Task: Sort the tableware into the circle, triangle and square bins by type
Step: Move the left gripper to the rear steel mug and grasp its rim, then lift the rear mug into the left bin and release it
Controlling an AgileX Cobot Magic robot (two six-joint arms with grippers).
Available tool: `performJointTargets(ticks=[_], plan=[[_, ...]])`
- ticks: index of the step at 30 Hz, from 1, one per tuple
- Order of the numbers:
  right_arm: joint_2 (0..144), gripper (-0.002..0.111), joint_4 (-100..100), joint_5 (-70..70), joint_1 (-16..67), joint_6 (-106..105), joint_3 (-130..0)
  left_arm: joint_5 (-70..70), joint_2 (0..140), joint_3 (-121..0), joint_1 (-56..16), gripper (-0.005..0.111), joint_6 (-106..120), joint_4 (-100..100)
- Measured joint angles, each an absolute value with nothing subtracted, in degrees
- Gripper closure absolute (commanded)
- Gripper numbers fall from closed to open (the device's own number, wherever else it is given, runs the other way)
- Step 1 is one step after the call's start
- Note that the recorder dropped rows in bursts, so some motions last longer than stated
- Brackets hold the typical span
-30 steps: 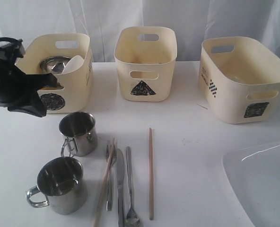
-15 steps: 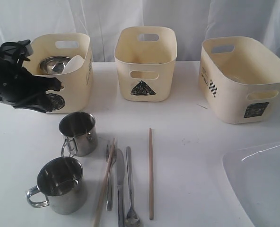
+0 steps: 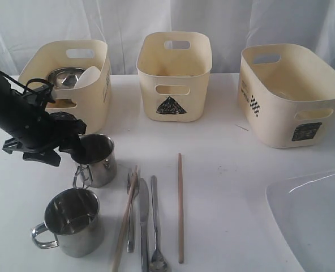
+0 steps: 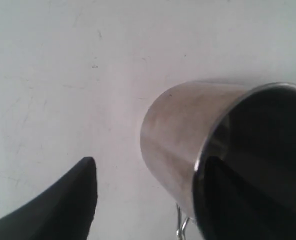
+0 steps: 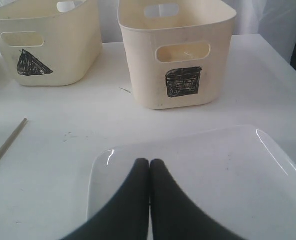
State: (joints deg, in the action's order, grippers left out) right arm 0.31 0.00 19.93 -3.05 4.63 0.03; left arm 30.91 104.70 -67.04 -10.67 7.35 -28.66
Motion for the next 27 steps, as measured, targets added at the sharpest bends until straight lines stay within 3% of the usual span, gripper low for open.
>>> performJointTargets(ticks=[1, 5, 6, 16, 27], plan=[[0.3, 0.108, 0.0, 19.9, -3.1, 4.6, 0.0, 30.9, 105.1, -67.0, -10.7, 0.056, 7.4, -28.7], [0.3, 0.108, 0.0, 19.9, -3.1, 4.6, 0.0, 30.5, 105.7, -67.0, -10.7, 0.103, 7.6, -28.8], [0.3, 0.108, 0.0, 19.9, -3.1, 4.6, 0.0, 30.4, 105.7, -67.0, -10.7, 0.106, 7.7, -28.8], [0.3, 0.108, 0.0, 19.9, -3.1, 4.7, 0.0, 29.4, 101.9, -67.0, -10.7, 0.107, 8.0, -25.7], [0.3, 0.108, 0.0, 19.9, -3.1, 4.7, 0.0, 33.8, 80.5, -71.7, -10.7, 0.107, 9.7, -14.3]])
